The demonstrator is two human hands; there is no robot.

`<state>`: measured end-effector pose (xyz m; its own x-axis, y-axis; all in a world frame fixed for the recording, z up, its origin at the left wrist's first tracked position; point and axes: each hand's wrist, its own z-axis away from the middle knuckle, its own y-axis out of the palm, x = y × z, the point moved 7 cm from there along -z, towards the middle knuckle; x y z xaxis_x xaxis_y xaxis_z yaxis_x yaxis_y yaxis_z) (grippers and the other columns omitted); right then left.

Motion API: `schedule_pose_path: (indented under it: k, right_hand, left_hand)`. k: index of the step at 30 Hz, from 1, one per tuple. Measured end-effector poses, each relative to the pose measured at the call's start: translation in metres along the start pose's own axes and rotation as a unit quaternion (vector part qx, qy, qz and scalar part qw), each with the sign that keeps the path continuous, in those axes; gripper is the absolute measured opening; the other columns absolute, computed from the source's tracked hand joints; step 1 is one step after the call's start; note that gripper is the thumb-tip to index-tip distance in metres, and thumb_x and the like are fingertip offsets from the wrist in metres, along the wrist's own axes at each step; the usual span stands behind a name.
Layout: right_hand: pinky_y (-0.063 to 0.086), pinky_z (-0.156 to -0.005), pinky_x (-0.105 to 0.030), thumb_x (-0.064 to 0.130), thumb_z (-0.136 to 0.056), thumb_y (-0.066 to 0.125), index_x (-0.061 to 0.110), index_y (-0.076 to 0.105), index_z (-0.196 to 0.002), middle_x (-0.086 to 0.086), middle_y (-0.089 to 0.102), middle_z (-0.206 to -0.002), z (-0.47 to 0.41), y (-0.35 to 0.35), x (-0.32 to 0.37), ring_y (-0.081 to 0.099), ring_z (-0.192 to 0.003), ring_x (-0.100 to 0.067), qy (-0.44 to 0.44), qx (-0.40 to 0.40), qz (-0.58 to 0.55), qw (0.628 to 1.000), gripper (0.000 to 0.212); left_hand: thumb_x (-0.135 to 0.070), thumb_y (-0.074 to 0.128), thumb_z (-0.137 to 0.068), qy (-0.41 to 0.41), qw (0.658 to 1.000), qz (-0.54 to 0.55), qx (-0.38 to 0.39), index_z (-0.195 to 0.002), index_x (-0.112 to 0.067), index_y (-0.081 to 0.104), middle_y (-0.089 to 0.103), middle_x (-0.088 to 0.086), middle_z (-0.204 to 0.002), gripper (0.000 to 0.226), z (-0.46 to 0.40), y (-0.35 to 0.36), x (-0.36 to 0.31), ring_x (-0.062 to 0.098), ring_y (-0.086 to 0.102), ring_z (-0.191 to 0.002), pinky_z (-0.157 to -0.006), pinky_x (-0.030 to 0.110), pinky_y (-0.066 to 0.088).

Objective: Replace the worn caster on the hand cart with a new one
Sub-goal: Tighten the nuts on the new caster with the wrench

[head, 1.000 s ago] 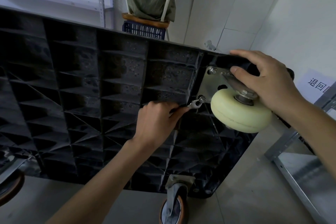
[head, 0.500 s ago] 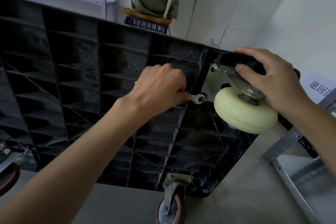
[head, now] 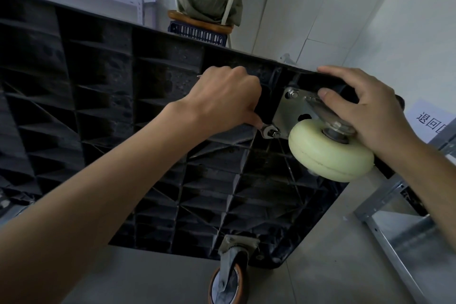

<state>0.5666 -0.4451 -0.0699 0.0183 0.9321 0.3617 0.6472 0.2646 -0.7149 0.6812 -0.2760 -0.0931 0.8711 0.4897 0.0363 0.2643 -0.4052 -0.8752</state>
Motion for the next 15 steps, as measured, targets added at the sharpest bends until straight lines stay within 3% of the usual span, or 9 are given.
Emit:
schedule_pose_path:
  k: [7,12,15]
  right_hand:
    - [0.039,-0.112,-0.05,0.039,-0.096,0.06,0.04,0.061,-0.134,0.019,0.062,-0.124,0.0,0.0,0.001,0.055,-0.123,-0.013,0.002,-0.002,-0.009,1.0,0.038]
    - [0.039,-0.112,-0.049,0.038,-0.096,0.061,0.04,0.062,-0.133,0.02,0.062,-0.123,0.001,-0.001,0.0,0.055,-0.123,-0.011,0.0,-0.006,-0.01,1.0,0.037]
    - [0.039,-0.112,-0.049,0.037,-0.096,0.061,0.041,0.062,-0.133,0.02,0.062,-0.123,0.0,-0.001,0.0,0.056,-0.123,-0.012,0.0,-0.006,-0.01,1.0,0.037]
  left_hand:
    - [-0.052,0.072,-0.086,0.034,0.998,-0.042,-0.035,-0.095,-0.021,0.072,0.038,-0.008,-0.071,0.033,-0.004,-0.012,-0.015,0.023,0.051,-0.071,-0.064,0.036,0.04]
    - [-0.059,0.072,-0.083,-0.012,0.999,0.045,-0.028,-0.084,-0.023,0.076,0.065,-0.002,-0.079,0.036,0.012,0.004,0.001,0.028,0.064,-0.077,-0.065,0.035,0.047]
    - [-0.065,0.068,-0.083,-0.071,0.991,0.102,-0.056,-0.08,-0.024,0.077,0.069,-0.002,-0.073,0.041,0.031,0.026,0.011,0.027,0.065,-0.074,-0.065,0.036,0.053]
